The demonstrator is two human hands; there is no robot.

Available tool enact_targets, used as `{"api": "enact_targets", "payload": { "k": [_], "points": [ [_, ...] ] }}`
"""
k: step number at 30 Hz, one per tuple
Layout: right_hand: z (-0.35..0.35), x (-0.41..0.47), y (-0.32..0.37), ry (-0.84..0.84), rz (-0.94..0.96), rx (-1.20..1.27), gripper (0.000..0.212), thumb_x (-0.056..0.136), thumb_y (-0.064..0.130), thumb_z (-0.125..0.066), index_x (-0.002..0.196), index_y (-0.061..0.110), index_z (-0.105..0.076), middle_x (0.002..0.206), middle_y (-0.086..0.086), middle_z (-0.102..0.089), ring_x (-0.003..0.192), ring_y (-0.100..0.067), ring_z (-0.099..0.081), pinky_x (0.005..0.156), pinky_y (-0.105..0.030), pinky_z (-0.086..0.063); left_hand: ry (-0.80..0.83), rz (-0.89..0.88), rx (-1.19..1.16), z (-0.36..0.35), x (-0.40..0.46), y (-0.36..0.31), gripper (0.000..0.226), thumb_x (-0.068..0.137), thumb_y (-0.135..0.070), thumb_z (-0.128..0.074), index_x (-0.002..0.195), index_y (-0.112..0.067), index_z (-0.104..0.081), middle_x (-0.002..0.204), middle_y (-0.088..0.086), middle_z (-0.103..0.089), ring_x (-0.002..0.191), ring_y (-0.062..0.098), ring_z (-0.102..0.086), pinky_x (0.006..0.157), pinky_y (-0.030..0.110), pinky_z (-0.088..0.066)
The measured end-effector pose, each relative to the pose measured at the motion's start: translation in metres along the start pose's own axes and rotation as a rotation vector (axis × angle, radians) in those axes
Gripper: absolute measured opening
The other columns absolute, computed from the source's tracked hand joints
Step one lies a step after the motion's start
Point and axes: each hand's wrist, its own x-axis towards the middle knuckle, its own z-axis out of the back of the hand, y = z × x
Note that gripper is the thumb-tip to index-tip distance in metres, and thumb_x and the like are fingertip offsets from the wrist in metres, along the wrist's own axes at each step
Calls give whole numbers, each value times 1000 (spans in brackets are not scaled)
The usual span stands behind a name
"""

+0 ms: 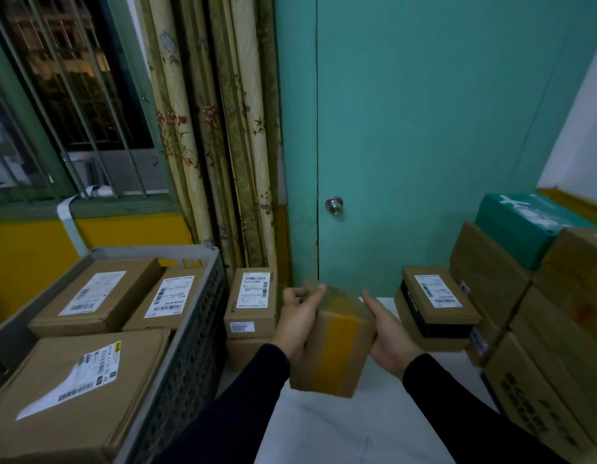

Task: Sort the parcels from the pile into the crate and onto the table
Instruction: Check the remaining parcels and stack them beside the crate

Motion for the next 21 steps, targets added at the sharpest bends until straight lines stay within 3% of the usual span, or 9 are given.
{"api": "enact_targets", "payload": {
  "k": [3,6,8,12,15,21],
  "points": [
    [-2,-3,-3,21,55,8,40,106,35,-46,132,11,-65,122,-17,-72,114,-32,-68,101,-48,-53,17,-16,-22,2,-2,1,55,87,-47,-75,126,-27,-43,126,7,-63,108,28,-66,98,52,-55],
    [2,0,-3,57,50,3,49,101,40,-55,143,16,-53,130,-15,-68,120,-34,-66,100,-51,-54,45,-24,-18,7,-3,5,62,88,-35,-77,136,-31,-38,133,1,-60,114,26,-65,102,51,-53],
    [3,2,-1,74,41,-17,49,99,43,-57,141,19,-55,128,-12,-70,117,-32,-68,98,-48,-55,81,-11,5,7,-7,6,69,85,-37,-79,141,-33,-39,133,-1,-60,116,25,-65,104,51,-52],
    [-4,-3,2,105,33,-53,48,93,40,-65,138,28,-54,123,-7,-73,110,-29,-71,88,-45,-58,138,-24,72,5,-6,8,56,89,-40,-75,131,-40,-38,123,-8,-61,117,23,-61,108,50,-48],
    [-10,-5,2,118,50,-78,46,96,31,-65,138,34,-49,122,-3,-73,106,-24,-73,78,-40,-61,150,-26,55,5,-6,8,62,90,-40,-73,140,-37,-36,127,-7,-62,119,19,-60,109,48,-47],
    [-16,-5,2,95,89,-127,48,101,23,-60,145,33,-44,126,-1,-70,107,-20,-72,75,-35,-61,112,-60,123,6,-2,8,62,97,-28,-67,150,-28,-34,130,-4,-62,120,19,-60,106,46,-51]
  ]
}}
